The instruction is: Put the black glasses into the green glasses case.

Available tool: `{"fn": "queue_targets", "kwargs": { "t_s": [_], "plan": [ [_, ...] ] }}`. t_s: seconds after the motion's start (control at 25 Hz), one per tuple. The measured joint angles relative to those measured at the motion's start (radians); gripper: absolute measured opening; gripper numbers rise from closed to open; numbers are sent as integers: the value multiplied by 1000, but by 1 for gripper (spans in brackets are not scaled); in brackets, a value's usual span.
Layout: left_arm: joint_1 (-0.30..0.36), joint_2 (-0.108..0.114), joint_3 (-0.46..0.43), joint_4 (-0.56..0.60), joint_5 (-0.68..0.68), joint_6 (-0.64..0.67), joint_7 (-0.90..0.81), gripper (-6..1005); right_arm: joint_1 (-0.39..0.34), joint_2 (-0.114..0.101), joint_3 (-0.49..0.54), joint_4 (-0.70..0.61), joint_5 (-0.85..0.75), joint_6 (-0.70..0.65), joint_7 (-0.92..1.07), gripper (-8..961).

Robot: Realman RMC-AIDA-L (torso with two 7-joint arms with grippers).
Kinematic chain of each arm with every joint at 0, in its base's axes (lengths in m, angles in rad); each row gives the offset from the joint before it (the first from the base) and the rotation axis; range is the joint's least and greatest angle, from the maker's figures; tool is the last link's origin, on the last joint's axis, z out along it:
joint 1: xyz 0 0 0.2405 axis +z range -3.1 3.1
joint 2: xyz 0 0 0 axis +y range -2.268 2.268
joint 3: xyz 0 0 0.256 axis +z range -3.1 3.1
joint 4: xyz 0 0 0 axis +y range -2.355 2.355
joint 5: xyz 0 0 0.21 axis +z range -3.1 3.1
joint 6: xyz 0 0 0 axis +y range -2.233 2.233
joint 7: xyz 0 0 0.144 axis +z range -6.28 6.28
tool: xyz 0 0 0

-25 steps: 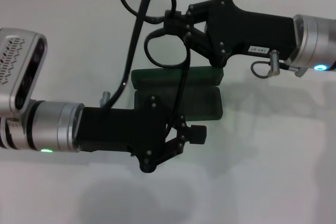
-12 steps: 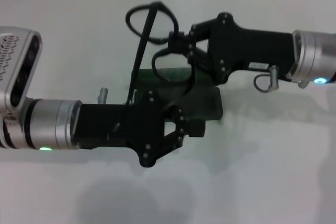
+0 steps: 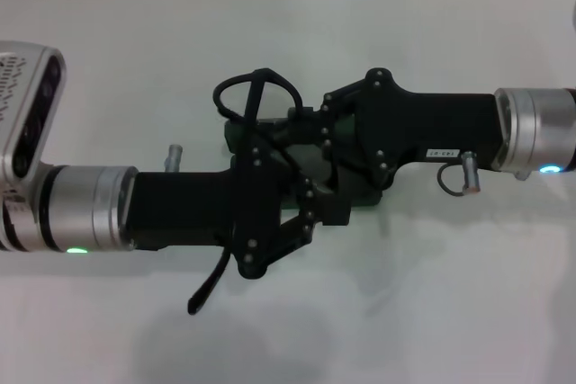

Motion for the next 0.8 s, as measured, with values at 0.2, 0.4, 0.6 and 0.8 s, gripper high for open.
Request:
{"fn": "queue_targets", "kwargs": {
  "t_s": [0.2,0.4,0.6,0.8],
  "plan": [
    [0,0,2,0,-6,0,0,0,-3,0,-9,-2,0,-10,-1,45],
    [0,0,2,0,-8,0,0,0,-6,0,-19,-11,0,-17,-3,45],
    [0,0,1,0,-8,0,0,0,-7,0,-24,-12,0,-18,-3,45],
    [0,0,-4,0,-9,0,-1,0,-25,0,-30,-39,0,-18,-1,46]
  ]
}}
